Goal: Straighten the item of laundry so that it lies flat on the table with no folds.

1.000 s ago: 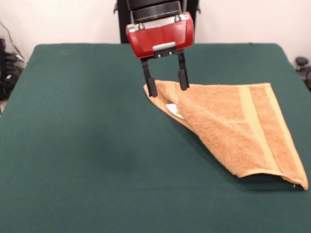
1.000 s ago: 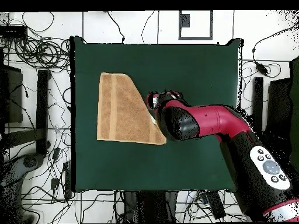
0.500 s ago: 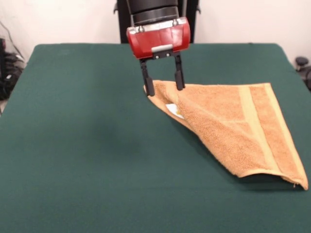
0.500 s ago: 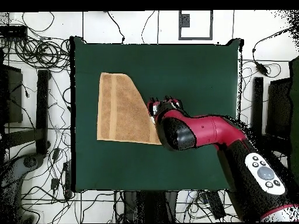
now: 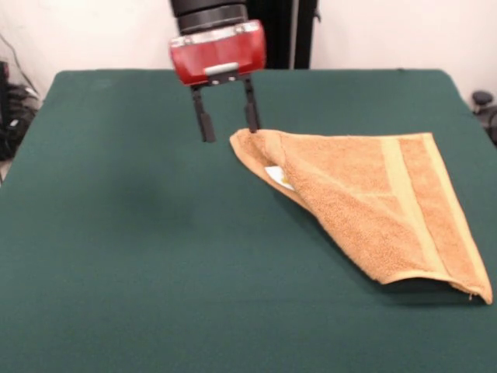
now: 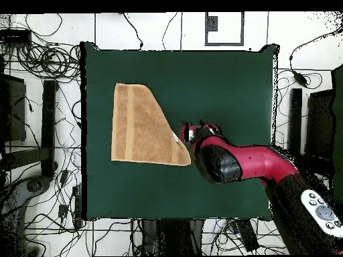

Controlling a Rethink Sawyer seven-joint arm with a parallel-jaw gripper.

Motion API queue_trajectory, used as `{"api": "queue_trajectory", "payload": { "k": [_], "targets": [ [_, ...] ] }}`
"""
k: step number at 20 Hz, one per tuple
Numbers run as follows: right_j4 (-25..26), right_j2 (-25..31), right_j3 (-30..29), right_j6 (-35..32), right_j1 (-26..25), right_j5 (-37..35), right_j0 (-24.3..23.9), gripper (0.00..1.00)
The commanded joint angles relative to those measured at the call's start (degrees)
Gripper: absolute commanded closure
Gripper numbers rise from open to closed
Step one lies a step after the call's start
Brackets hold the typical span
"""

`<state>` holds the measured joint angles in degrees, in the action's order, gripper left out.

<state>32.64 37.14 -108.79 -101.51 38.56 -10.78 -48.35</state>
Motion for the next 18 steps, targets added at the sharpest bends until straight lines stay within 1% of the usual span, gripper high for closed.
{"api": "queue_trajectory", "payload": {
  "k": [1, 3, 5, 9, 15, 18],
  "targets": [
    [2.7, 6.52, -4.74, 8.11, -4.2, -8.01, -4.42, 0.0],
    [4.7, 5.6, -4.21, 8.16, -4.8, -7.09, -4.0, 0.0],
    [6.64, 3.92, -3.81, 6.9, -4.89, -5.45, -2.54, 0.0],
    [8.7, 1.21, -3.93, 2.12, -4.56, -1.94, 0.08, 0.0],
    [9.52, -0.24, -4.62, -2.62, -5.27, 1.45, 1.73, 0.0],
    [8.59, 0.94, -5.5, -3.47, -6.34, 1.94, 0.75, 0.0]
  ]
}}
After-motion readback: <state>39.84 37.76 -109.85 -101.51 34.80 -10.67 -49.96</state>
